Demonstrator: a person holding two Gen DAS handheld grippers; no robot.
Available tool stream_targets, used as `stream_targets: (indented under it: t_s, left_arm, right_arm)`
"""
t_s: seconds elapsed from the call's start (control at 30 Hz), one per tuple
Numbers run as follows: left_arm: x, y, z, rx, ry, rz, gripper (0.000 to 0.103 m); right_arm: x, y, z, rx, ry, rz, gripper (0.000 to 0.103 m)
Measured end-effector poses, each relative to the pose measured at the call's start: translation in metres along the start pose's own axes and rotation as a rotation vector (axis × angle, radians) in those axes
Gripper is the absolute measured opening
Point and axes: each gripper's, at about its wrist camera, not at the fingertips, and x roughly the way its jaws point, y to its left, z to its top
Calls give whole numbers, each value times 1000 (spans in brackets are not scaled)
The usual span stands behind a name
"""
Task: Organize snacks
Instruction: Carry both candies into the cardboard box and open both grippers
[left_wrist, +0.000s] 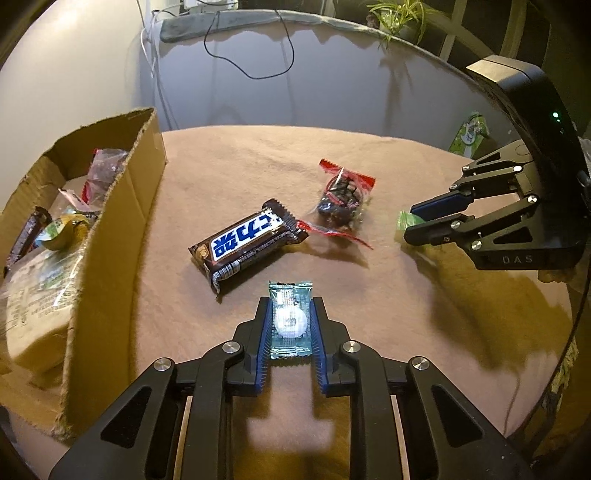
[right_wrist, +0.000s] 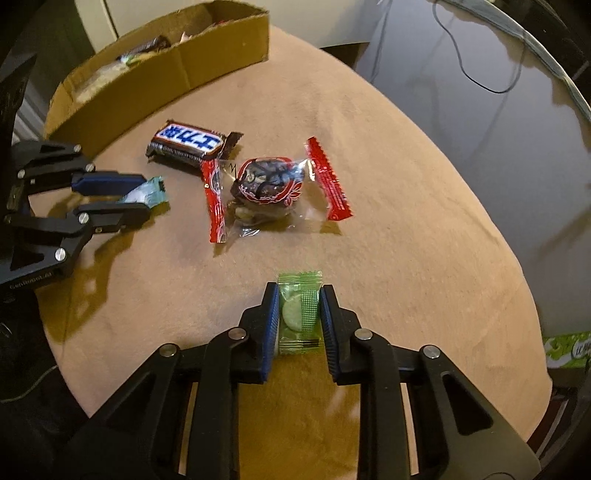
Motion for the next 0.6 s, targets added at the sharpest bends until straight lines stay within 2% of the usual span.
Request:
stream_targets:
  t_s: [0.37,0.6]
  left_arm:
    - [-37,16,-4,-11,-79,-8,18]
    - [-63,46,-6,-44,-122,21,18]
  right_arm:
    - [-47,7,0,41,-83,5,23]
    - [-54,12,40,15,-124,38,23]
